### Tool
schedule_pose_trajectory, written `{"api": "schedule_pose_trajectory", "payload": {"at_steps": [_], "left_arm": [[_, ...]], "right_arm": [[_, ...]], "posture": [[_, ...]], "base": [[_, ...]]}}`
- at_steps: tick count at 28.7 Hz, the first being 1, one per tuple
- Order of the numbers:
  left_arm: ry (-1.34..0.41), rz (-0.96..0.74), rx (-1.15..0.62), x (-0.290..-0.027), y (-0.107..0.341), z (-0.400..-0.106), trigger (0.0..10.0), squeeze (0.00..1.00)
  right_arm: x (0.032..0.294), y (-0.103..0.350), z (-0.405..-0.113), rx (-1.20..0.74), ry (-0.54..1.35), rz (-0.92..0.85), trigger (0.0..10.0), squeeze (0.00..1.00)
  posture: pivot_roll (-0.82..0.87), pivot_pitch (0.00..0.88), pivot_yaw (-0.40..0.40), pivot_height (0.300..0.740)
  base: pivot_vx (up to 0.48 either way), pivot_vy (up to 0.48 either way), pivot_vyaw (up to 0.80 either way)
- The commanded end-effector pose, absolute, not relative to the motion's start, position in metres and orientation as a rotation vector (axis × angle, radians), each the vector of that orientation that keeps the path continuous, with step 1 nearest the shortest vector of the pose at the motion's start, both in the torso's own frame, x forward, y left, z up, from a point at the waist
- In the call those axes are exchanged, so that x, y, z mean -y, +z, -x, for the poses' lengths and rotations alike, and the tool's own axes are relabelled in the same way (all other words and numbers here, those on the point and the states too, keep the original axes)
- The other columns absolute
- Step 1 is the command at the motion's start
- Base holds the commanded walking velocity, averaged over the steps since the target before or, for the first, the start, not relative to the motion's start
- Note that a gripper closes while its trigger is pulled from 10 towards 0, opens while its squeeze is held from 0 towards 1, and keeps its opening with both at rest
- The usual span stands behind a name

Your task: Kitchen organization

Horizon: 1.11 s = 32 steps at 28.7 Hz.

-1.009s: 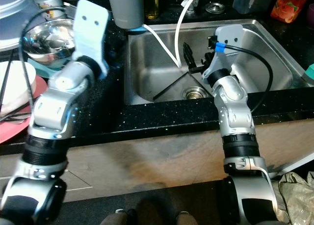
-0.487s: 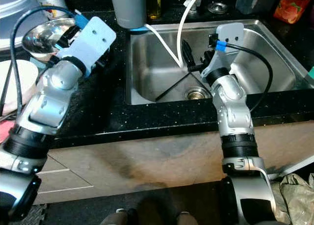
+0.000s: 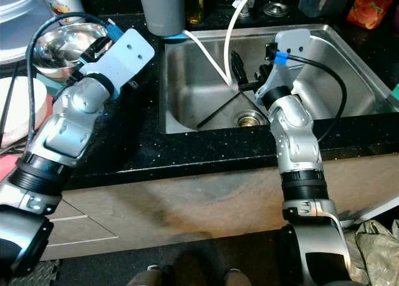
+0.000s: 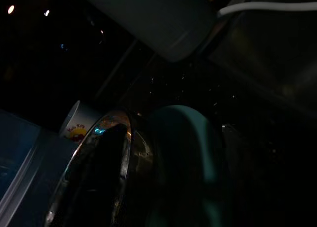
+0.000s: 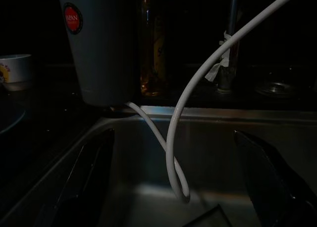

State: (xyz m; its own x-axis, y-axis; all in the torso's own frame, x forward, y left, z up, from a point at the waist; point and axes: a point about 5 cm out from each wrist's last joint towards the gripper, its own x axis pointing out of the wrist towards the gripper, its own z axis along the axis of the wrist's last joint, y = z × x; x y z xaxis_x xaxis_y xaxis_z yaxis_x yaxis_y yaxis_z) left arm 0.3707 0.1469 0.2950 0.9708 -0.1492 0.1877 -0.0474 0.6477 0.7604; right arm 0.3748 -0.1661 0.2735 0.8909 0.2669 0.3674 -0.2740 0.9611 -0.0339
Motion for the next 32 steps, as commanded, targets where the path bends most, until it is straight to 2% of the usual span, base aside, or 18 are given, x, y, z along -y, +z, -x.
{"api": "schedule_pose_trajectory", "payload": {"at_steps": [1,2,3,4,5,8,11,15,20,21,22,23,24,25,26,27,32], "left_arm": [[-0.036,-0.884,0.241,-0.153,0.3,-0.372,0.6,0.0],[-0.036,-0.885,0.241,-0.154,0.299,-0.372,1.7,0.0],[-0.036,-0.887,0.243,-0.154,0.299,-0.372,3.8,0.0],[-0.036,-0.887,0.243,-0.154,0.299,-0.372,3.8,0.0],[-0.038,-0.889,0.246,-0.154,0.299,-0.372,10.0,0.0],[-0.044,-0.894,0.251,-0.153,0.3,-0.373,10.0,0.0],[-0.045,-0.895,0.254,-0.153,0.3,-0.373,10.0,0.0],[-0.044,-0.898,0.258,-0.152,0.301,-0.374,10.0,0.0],[-0.041,-0.908,0.265,-0.152,0.303,-0.374,10.0,0.0],[-0.04,-0.911,0.269,-0.152,0.305,-0.374,9.6,0.0],[-0.038,-0.913,0.271,-0.153,0.305,-0.374,7.9,0.0],[-0.037,-0.914,0.272,-0.153,0.306,-0.374,6.9,0.0],[-0.037,-0.915,0.272,-0.153,0.306,-0.374,6.9,0.0],[-0.037,-0.915,0.272,-0.153,0.306,-0.374,4.5,0.0],[-0.037,-0.915,0.272,-0.153,0.306,-0.374,4.5,0.0],[-0.036,-0.913,0.27,-0.153,0.306,-0.374,0.0,0.0],[-0.038,-0.91,0.268,-0.153,0.307,-0.374,0.0,0.0]], "right_arm": [[0.168,0.276,-0.374,0.384,0.277,-0.022,10.0,0.0],[0.168,0.276,-0.374,0.384,0.278,-0.023,10.0,0.0],[0.168,0.277,-0.374,0.384,0.28,-0.023,10.0,0.0],[0.168,0.277,-0.374,0.384,0.28,-0.023,10.0,0.0],[0.167,0.277,-0.374,0.384,0.284,-0.024,10.0,0.0],[0.161,0.275,-0.372,0.359,0.366,-0.012,10.0,0.0],[0.146,0.271,-0.363,0.339,0.54,0.032,10.0,0.0],[0.132,0.27,-0.351,0.33,0.697,-0.006,10.0,0.0],[0.123,0.269,-0.344,0.323,0.782,-0.004,10.0,0.0],[0.121,0.269,-0.343,0.321,0.795,-0.004,10.0,0.0],[0.12,0.27,-0.342,0.321,0.8,-0.003,10.0,0.0],[0.12,0.27,-0.342,0.32,0.803,-0.003,10.0,0.0],[0.12,0.27,-0.342,0.32,0.805,-0.003,10.0,0.0],[0.12,0.27,-0.341,0.319,0.807,-0.003,10.0,0.0],[0.12,0.27,-0.341,0.319,0.807,-0.003,10.0,0.0],[0.12,0.27,-0.34,0.314,0.815,-0.002,10.0,0.0],[0.119,0.27,-0.338,0.306,0.823,0.0,10.0,0.0]], "posture": [[0.0,0.195,0.011,0.74],[0.0,0.194,0.011,0.74],[0.0,0.194,0.011,0.74],[0.0,0.194,0.011,0.74],[0.0,0.194,0.011,0.74],[0.0,0.194,0.011,0.74],[0.0,0.194,0.012,0.74],[0.0,0.19,0.012,0.74],[0.0,0.189,0.012,0.74],[0.0,0.184,0.011,0.74],[0.0,0.184,0.011,0.74],[0.0,0.184,0.011,0.74],[0.0,0.184,0.011,0.74],[0.01,0.181,0.012,0.74],[0.01,0.181,0.012,0.74],[0.01,0.176,0.012,0.74],[0.0,0.173,0.013,0.74]], "base": [[0.0,0.0,0.0],[0.0,0.0,0.0],[0.0,0.0,0.0],[0.0,0.0,0.0],[0.0,0.0,0.0],[0.0,0.0,0.0],[0.0,0.0,0.0],[0.0,0.0,0.0],[0.0,0.0,0.0],[0.0,0.0,0.0],[0.0,0.0,0.0],[0.0,0.0,0.0],[0.0,0.0,0.0],[0.0,0.0,0.0],[0.0,0.0,0.0],[0.0,0.0,0.0],[0.0,0.0,0.0]]}}
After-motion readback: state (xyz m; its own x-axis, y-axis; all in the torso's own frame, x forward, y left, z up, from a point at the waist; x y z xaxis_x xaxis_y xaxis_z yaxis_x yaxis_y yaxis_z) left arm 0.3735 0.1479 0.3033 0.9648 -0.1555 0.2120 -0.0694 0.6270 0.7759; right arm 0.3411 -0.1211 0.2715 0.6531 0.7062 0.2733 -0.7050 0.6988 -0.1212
